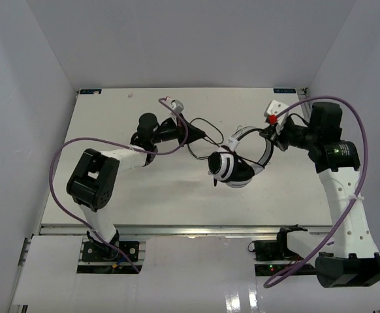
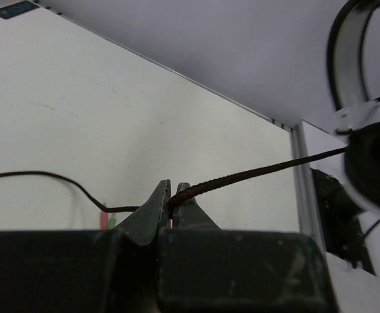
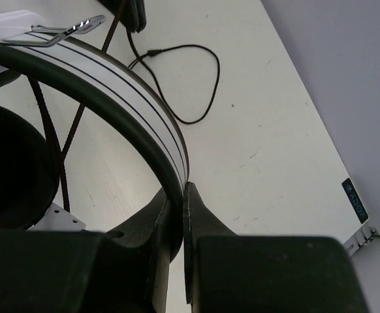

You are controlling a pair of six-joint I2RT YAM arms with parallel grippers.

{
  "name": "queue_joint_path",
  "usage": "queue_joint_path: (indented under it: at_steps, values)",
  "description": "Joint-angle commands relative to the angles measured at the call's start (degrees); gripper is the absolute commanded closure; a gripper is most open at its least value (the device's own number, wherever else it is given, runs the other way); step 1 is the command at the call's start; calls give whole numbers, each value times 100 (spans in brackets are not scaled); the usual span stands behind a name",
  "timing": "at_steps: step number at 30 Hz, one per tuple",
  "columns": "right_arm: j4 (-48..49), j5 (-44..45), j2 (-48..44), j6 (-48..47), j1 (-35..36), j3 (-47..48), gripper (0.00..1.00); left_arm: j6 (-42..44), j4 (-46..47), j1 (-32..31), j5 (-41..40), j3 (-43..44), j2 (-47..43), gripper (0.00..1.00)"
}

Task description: Wrap the headphones

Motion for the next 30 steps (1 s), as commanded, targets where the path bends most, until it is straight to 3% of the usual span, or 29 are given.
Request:
queue_joint_path:
  at_steps: [1,4,7,12,21,23,30]
  values:
    - [445,1480,-557,-1055,707,-872,92,-10,-3427,184,1903,1674,52,100]
    - [1009,2468,-637,-929,1160,-1306,92,-286,-4117,184,2520,1945,56,100]
    - [1866,3851,-613,-841,1806,-1704,92,-626,-4193,179,2927,1820,-141,100]
    - [2816,5265,-317,-669,2145,-1837,92,-967,-4348,163,3191,1564,-499,100]
    - [4398,6830,242,-461,2757,-1974,92,-1645,-4370,-238,3177,1797,-609,99]
    - [4623,7139,324,-365,2937,-2021,92,-1907,-4183,-340,2908,1863,-534,99]
    - [5543,7927,661,849,3218,-2145,92,-4299,-2041,-521,1755,1522,-457,96]
